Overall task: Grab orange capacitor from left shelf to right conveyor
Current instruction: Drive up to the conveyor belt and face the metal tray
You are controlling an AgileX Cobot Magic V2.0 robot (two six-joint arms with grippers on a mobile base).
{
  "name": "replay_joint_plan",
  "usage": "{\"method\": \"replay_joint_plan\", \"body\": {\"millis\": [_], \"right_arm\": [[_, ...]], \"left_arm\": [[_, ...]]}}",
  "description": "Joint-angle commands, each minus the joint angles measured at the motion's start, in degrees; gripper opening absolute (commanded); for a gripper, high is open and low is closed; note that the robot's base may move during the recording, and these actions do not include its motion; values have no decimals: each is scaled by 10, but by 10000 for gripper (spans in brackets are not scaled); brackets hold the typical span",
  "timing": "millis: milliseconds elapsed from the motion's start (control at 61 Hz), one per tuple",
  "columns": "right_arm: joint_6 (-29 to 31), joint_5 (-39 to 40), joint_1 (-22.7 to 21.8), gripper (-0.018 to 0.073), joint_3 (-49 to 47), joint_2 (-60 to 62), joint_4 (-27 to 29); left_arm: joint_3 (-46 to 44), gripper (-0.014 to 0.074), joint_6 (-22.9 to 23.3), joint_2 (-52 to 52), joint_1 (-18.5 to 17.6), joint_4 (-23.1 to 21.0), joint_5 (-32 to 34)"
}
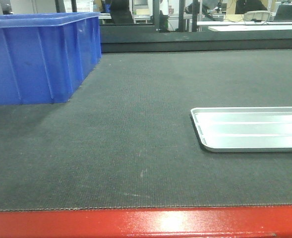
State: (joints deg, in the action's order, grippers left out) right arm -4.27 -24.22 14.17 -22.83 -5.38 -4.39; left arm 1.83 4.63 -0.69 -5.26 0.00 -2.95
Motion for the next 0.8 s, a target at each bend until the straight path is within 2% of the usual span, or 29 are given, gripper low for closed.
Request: {"method": "replay_joint_plan", "body": {"millis": [0,344,442,639,786], "right_arm": [[2,59,-2,158,-15,-7,-7],[2,47,-2,158,-15,-8,-6],[2,35,-2,158,-40,-31,1],[2,15,-2,158,-157,-167,2],[2,32,-2,158,-220,-296,2]], "left_arm": [[-3,-105,1,-11,-4,0,51],[-3,-105,1,-11,-4,0,51],[-3,-105,1,-11,-4,0,51],[-3,-105,1,-11,-4,0,51],[-3,-105,1,-11,-4,0,51]]}}
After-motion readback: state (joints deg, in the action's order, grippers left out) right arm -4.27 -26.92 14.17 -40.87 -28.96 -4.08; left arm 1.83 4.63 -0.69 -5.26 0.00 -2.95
